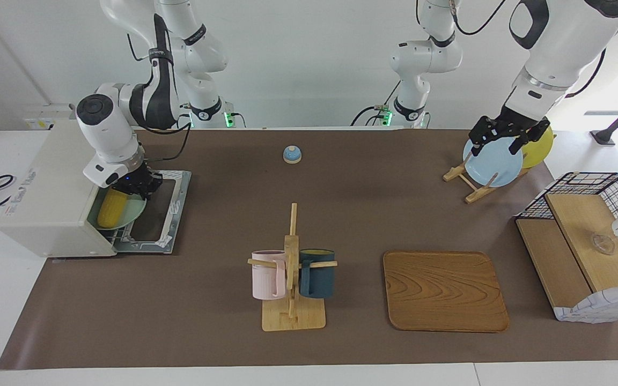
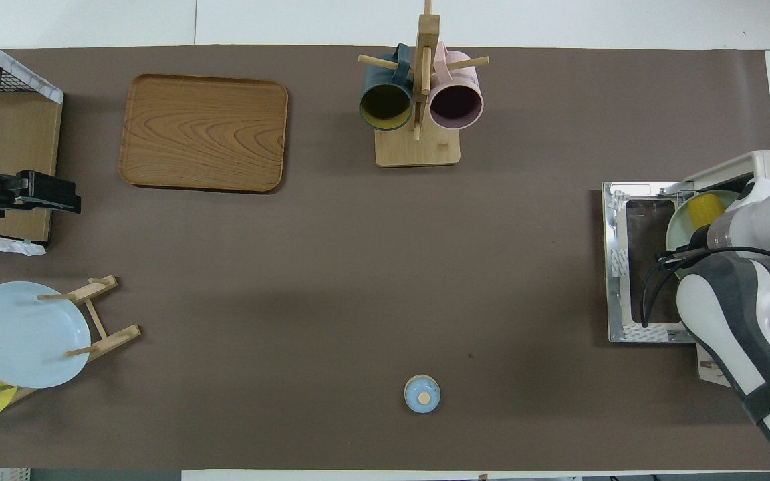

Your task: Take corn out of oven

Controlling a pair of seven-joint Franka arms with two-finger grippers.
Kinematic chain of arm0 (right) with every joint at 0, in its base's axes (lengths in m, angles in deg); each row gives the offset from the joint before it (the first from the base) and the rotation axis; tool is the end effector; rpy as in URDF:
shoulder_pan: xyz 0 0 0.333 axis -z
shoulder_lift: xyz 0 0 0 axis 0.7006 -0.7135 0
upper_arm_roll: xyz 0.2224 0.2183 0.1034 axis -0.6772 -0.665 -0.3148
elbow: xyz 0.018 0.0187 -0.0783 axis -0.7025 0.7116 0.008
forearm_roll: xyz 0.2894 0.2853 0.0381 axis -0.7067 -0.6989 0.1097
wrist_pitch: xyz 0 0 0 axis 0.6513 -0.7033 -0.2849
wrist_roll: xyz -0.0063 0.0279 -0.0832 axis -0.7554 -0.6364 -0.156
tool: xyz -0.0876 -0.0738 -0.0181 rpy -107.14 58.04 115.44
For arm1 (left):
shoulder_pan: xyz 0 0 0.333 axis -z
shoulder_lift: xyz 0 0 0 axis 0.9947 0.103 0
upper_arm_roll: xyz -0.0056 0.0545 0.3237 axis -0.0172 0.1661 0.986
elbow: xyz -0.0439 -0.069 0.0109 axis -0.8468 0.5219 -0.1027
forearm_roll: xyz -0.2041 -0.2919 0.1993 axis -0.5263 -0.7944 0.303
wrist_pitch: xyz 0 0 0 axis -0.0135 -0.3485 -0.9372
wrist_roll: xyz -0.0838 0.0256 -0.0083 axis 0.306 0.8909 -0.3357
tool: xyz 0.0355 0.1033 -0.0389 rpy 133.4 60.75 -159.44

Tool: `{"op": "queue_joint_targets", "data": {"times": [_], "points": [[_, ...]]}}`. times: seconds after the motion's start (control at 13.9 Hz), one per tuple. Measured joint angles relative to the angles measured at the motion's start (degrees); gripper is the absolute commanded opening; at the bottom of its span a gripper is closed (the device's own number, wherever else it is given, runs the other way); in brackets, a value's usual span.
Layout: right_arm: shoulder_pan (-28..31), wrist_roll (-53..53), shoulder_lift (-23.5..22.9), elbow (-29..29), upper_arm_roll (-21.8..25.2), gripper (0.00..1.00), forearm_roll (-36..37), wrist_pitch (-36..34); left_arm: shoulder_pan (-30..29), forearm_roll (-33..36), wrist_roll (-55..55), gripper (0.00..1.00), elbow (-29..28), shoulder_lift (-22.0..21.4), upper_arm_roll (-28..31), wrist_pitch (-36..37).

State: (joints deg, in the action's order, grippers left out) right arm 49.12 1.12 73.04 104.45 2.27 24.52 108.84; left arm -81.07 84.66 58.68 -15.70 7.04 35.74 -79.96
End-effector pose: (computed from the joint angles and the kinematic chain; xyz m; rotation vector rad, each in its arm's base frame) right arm 0.5194 -0.0651 0.3640 3.0186 0.3018 -0.1060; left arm 0.5584 -0.0537 0.6117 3.1230 -0.0476 0.0224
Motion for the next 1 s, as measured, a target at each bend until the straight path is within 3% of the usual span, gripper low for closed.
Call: {"op": "queue_joint_targets", "data": {"times": [0.36,0.65,1.0], "points": [[-4.75,1.25,0.14,0.14,-0.04,0.0,2.6,-0.76,0.0,0.0,0.0,1.0,-0.08,-0.04,0.0,-0.1],[-10.79,7.51,0.61,-0.23,-0.32,0.0,7.13,-4.79,0.0,0.0,0.0,1.0,-0.13,-0.13,0.0,-0.13],[-15.63,12.62,0.85,-2.07,-0.46,0.0,7.35,-8.93,0.0,0.0,0.0,1.0,-0.68,-0.29,0.0,-0.35]]}}
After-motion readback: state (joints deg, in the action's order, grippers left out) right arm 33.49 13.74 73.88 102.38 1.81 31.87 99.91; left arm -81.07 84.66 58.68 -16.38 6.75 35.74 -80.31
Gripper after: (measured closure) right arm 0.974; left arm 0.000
